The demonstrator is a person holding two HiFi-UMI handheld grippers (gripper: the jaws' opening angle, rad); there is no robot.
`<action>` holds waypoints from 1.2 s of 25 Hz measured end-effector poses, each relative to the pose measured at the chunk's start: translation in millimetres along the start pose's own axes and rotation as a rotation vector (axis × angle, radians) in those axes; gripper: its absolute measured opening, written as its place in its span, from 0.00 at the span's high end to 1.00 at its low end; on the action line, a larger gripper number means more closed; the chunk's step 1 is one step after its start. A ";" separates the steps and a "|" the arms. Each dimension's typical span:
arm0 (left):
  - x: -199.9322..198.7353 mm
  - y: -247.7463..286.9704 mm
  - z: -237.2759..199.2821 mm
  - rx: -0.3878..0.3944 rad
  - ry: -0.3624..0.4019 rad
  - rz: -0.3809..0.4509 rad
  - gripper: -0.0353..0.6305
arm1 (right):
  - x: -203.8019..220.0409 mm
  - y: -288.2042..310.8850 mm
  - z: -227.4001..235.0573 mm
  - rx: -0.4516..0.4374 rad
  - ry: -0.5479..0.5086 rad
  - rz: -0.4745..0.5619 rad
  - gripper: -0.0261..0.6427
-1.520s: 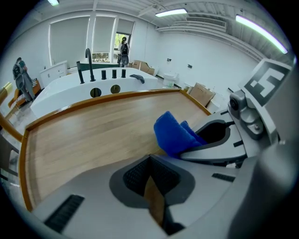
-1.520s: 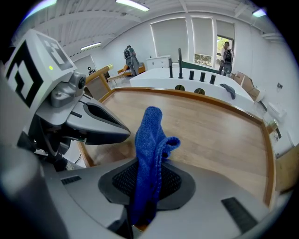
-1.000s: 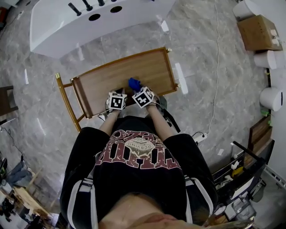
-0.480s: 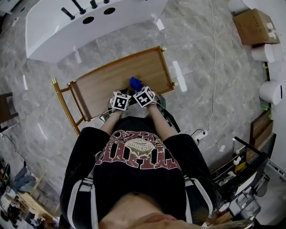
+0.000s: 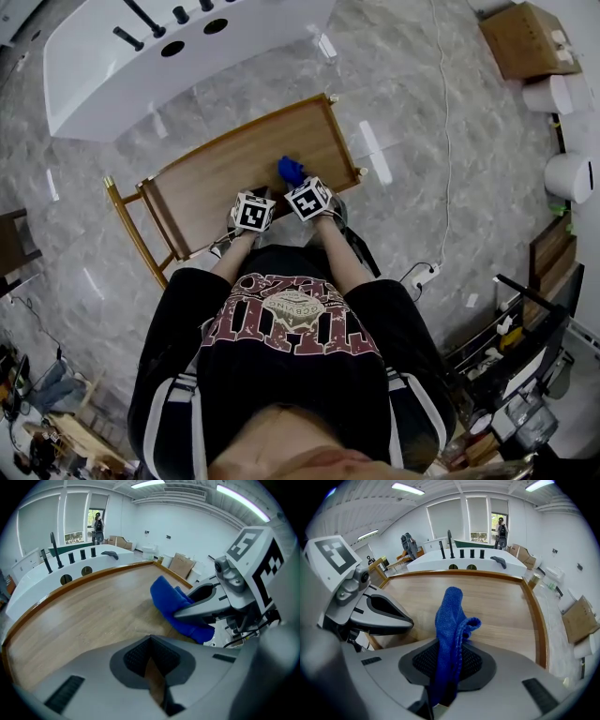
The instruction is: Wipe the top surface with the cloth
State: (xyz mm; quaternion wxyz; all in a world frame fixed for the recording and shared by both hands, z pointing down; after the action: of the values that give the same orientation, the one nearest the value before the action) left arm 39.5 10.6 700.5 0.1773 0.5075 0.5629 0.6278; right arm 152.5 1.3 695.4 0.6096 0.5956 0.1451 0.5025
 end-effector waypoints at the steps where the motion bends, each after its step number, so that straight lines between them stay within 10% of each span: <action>1: -1.5 0.9 2.5 0.002 0.006 -0.002 0.88 | 1.4 -1.6 3.3 0.003 0.007 0.002 0.83; 30: 2.0 3.9 16.4 0.013 -0.036 -0.003 0.88 | 32.4 -46.8 83.6 0.271 0.163 0.010 0.83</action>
State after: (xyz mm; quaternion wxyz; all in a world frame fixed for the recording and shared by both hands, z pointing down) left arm 53.7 19.7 702.4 0.1848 0.5190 0.5646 0.6146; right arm 252.5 -11.7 689.0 0.5073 0.6302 0.2576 0.5283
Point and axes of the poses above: the fingertips, and each gripper's own axes: y forward along the fingers, z to its right, x out of its underside, the point moved 6 cm from there along -y, backward along the fingers, and after that the axes turned 7 degrees about -x, right-handed, at the moved point
